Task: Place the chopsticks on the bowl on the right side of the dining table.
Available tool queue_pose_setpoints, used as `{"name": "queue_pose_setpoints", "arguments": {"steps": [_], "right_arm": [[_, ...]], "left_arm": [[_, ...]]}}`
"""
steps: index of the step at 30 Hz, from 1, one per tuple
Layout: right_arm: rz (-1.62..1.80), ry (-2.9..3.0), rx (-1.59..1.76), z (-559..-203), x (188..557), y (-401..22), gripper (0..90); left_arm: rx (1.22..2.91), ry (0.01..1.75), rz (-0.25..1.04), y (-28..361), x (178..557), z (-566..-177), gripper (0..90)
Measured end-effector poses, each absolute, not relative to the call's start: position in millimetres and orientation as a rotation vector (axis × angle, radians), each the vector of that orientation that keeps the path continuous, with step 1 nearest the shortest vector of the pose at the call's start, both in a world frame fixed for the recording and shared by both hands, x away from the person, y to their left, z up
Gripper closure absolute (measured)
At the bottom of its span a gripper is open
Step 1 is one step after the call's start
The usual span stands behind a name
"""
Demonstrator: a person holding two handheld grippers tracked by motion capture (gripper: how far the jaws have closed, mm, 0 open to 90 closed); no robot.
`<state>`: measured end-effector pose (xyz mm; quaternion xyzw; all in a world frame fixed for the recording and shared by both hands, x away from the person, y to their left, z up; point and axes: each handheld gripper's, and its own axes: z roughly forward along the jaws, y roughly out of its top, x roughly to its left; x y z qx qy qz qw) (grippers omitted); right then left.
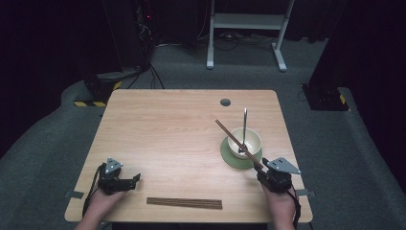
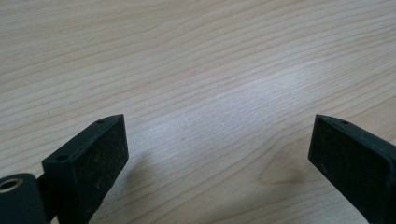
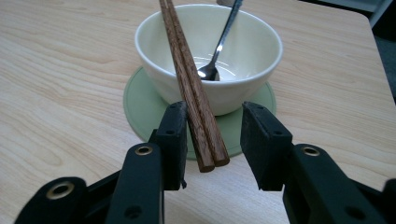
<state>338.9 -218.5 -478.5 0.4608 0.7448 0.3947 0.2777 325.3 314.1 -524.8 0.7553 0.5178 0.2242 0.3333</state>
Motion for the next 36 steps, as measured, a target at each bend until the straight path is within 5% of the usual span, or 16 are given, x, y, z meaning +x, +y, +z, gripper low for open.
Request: {"name": "queue_pose_setpoints", "arguments": {"steps": [15, 36], "right_arm": [[1.036, 1.961, 1.274, -479, 339, -235, 56.2], [1.014, 1.924, 1.338, -477, 359, -266, 55.5]], "left_arm": [[1.926, 1.138, 0.557, 274, 346, -488, 9.3], [1.929, 1.048, 0.520, 169, 405, -473, 14.4]]}}
